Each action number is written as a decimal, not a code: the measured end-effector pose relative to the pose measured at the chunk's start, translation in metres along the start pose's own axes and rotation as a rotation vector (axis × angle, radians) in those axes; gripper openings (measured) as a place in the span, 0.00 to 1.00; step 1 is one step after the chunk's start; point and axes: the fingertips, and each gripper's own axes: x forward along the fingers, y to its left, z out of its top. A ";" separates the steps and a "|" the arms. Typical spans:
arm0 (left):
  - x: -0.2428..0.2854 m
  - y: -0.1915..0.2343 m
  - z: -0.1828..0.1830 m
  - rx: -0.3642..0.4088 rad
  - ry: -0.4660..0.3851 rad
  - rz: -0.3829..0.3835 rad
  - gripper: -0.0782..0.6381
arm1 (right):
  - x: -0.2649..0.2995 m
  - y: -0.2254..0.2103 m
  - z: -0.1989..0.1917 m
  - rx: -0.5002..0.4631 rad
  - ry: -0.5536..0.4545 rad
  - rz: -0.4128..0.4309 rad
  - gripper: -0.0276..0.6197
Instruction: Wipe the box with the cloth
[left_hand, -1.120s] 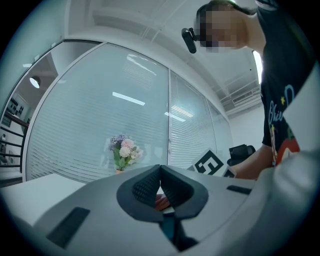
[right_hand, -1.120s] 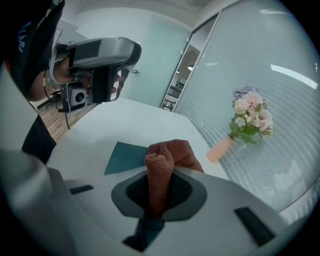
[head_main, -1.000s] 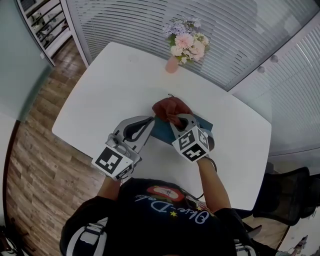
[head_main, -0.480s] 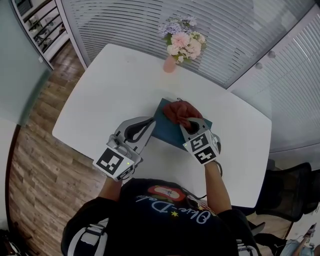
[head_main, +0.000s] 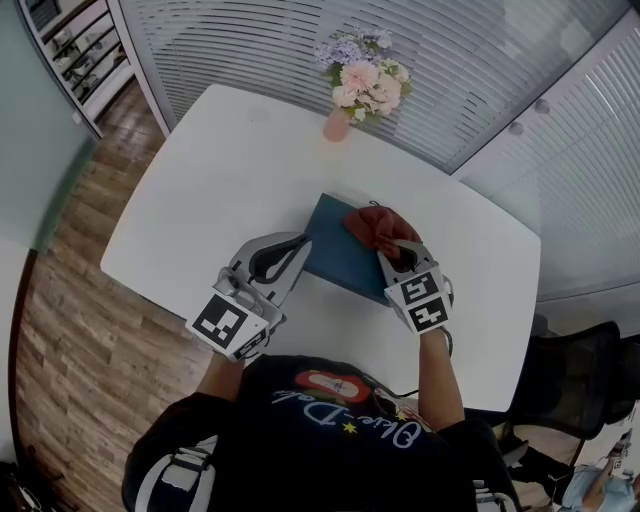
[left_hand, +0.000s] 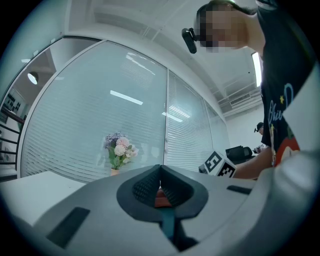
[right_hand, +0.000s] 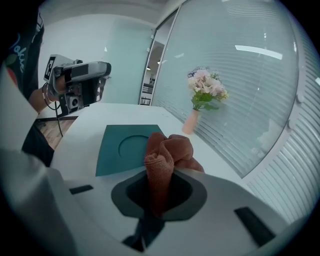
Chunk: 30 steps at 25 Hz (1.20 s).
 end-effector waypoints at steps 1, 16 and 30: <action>0.001 0.000 0.000 -0.001 0.000 -0.001 0.11 | -0.002 -0.002 -0.005 0.006 0.007 -0.009 0.09; 0.004 -0.005 -0.001 -0.001 0.002 -0.023 0.11 | -0.027 -0.023 -0.038 0.115 0.017 -0.078 0.09; 0.004 -0.004 -0.002 -0.007 -0.001 -0.028 0.11 | -0.053 -0.052 -0.060 0.195 0.037 -0.256 0.09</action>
